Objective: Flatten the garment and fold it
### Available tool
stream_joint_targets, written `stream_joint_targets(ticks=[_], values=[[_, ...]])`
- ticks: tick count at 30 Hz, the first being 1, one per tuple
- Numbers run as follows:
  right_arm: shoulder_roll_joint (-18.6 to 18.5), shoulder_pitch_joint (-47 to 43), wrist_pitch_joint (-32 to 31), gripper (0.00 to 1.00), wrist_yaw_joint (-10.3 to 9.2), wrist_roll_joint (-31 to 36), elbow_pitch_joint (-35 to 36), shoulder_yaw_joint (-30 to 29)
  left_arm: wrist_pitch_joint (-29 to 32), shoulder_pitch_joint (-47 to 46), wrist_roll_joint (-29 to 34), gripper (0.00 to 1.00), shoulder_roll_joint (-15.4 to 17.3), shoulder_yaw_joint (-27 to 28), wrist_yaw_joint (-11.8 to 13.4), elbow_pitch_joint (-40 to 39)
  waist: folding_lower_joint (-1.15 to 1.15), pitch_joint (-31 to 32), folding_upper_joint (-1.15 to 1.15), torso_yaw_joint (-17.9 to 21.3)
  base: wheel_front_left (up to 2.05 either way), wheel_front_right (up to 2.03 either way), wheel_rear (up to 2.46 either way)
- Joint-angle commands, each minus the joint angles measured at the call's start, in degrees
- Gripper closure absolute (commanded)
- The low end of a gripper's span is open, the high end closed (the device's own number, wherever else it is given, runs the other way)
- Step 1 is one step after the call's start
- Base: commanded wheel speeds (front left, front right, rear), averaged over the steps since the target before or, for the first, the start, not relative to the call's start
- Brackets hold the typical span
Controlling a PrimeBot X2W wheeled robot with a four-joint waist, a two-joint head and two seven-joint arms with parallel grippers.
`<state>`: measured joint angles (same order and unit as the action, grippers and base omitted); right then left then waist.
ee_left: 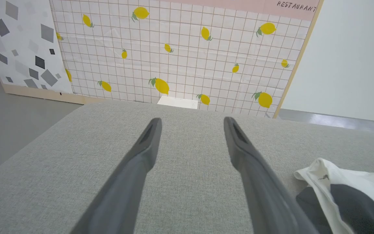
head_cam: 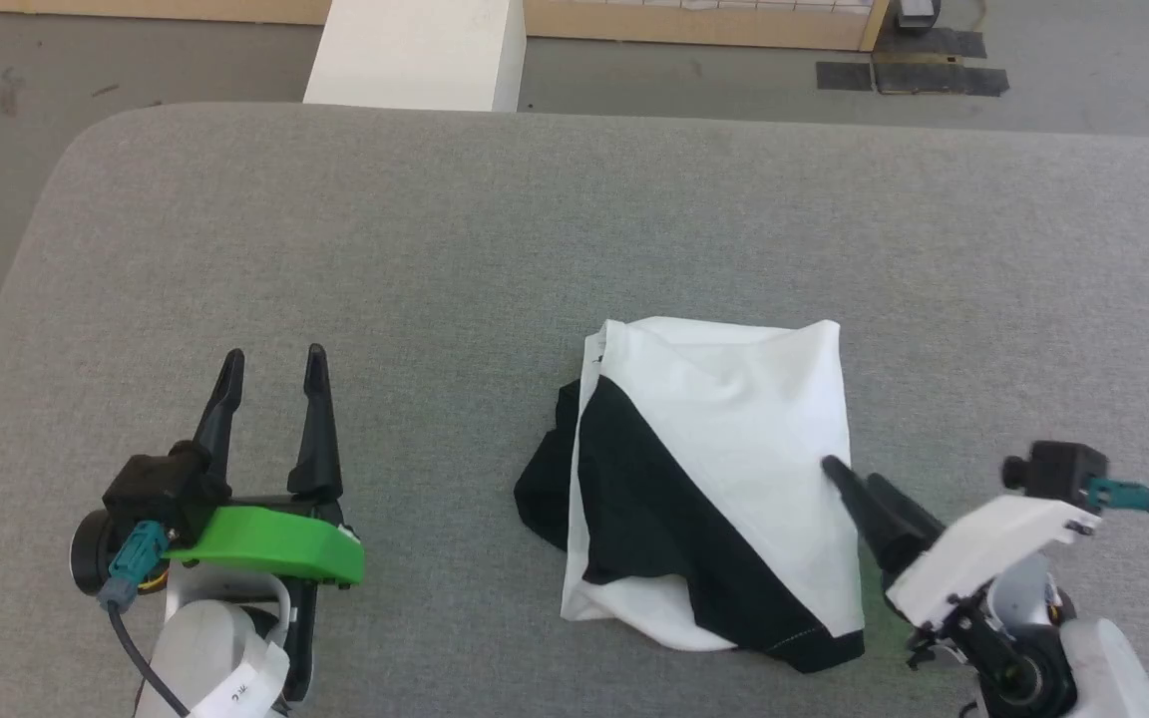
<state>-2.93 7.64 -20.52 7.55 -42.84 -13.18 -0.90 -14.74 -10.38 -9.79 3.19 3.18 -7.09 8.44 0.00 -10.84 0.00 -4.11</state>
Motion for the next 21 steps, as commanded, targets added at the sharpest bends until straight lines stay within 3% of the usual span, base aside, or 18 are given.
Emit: stream_joint_targets(ticks=[1,7,8,9,11,15,21], values=[[0.0,1.5,-1.1,0.00,-0.06,0.2,-1.1,0.4,-0.3,-0.2,0.3,0.00,-0.2,0.0,-0.4,0.0,0.00,-0.2,0.00,-0.2,0.00,0.00,0.00],[0.0,4.2,-5.7,0.00,-0.06,1.5,-5.1,2.4,-0.3,-0.6,0.0,0.00,-0.2,-0.3,-0.4,0.2,0.00,-0.5,0.00,-1.0,0.00,0.00,0.00],[0.0,4.5,-6.3,0.06,-0.06,1.8,-5.3,2.8,-0.3,-0.6,0.0,0.00,-0.2,-0.3,-0.4,0.3,0.00,-0.6,0.00,-1.0,0.00,0.00,0.00],[0.0,4.6,-6.9,0.58,-0.06,2.2,-5.3,3.2,-0.3,-0.6,0.0,0.00,-0.2,-0.2,-0.4,0.3,0.00,-0.6,0.00,-1.0,0.00,0.00,0.00],[0.0,4.9,-7.8,1.00,-0.06,3.1,-4.9,4.0,-0.3,-0.4,-0.1,0.00,-0.3,0.0,-0.4,0.2,0.00,-0.7,0.00,-0.9,0.00,0.00,0.00],[0.0,5.5,-9.2,1.00,-0.06,7.3,-2.8,4.9,-0.3,-0.2,0.0,0.00,-0.3,0.6,-0.4,0.1,0.00,-0.7,0.00,0.1,0.00,0.00,0.00],[0.0,6.9,-13.0,1.00,-0.06,21.6,3.7,5.0,-0.3,-0.2,0.3,0.00,0.1,1.3,-0.4,-0.7,0.00,-1.4,0.00,3.5,0.00,0.00,0.00]])
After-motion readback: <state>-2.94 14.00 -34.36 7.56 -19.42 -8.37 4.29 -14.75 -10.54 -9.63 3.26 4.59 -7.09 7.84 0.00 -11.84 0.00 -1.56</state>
